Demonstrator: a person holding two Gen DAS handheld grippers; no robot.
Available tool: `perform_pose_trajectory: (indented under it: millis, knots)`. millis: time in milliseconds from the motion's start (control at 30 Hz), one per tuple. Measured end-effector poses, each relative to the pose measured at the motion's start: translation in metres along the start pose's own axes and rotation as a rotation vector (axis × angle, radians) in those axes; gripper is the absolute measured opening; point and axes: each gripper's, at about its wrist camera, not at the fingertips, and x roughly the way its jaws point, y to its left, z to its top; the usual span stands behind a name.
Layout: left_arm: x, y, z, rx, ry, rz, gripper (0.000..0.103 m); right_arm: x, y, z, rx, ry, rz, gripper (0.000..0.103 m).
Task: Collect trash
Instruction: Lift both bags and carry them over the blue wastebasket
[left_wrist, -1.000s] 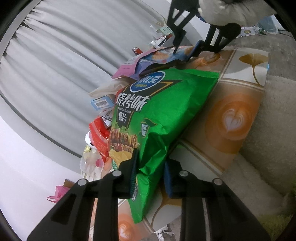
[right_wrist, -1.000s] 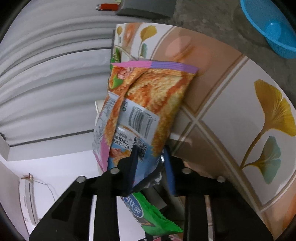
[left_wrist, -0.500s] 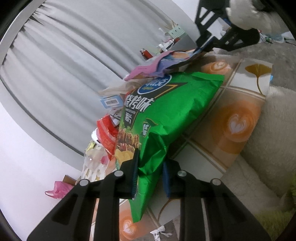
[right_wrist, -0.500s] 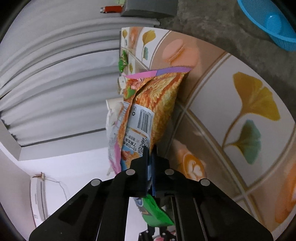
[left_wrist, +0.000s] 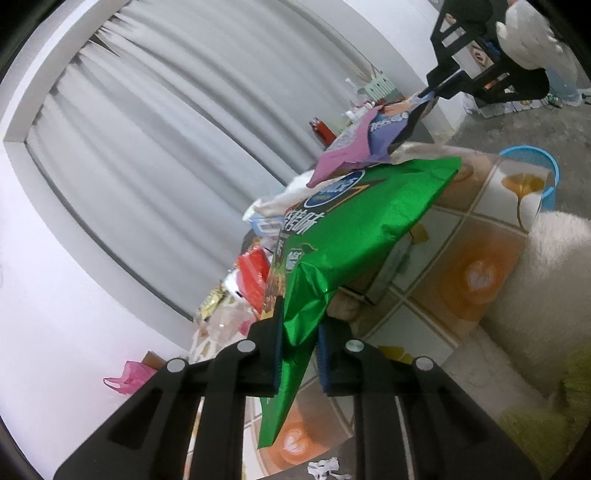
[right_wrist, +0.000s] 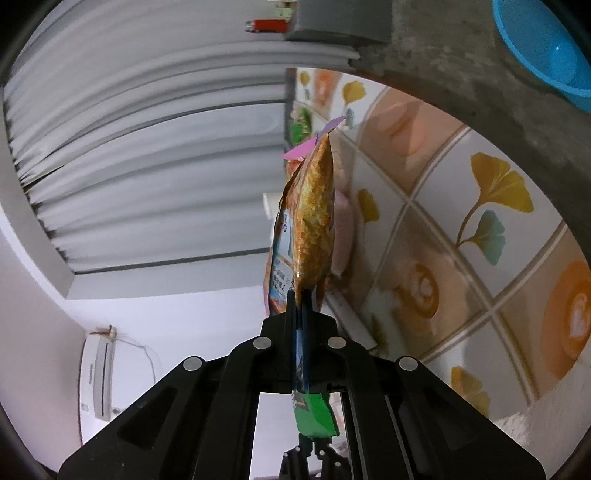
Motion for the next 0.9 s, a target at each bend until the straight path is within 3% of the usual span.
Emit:
perform_pose_trajectory:
  millis: [333, 500, 700, 900]
  knots:
    - [-0.034, 0.012, 0.017, 0.026, -0.100, 0.079, 0.014, -0.038, 0.017, -0.013, -0.067, -0.032, 0.122, 0.000]
    - [-0.046, 0.007, 0.041, 0.033, -0.169, 0.071, 0.014, -0.070, 0.032, -0.011, -0.110, -0.092, 0.183, 0.000]
    - [-0.048, 0.006, 0.083, -0.024, -0.222, -0.063, 0.014, -0.132, 0.040, -0.002, -0.153, -0.227, 0.234, 0.000]
    - [-0.034, -0.006, 0.130, -0.080, -0.240, -0.250, 0.014, -0.188, 0.034, 0.009, -0.164, -0.374, 0.249, 0.000]
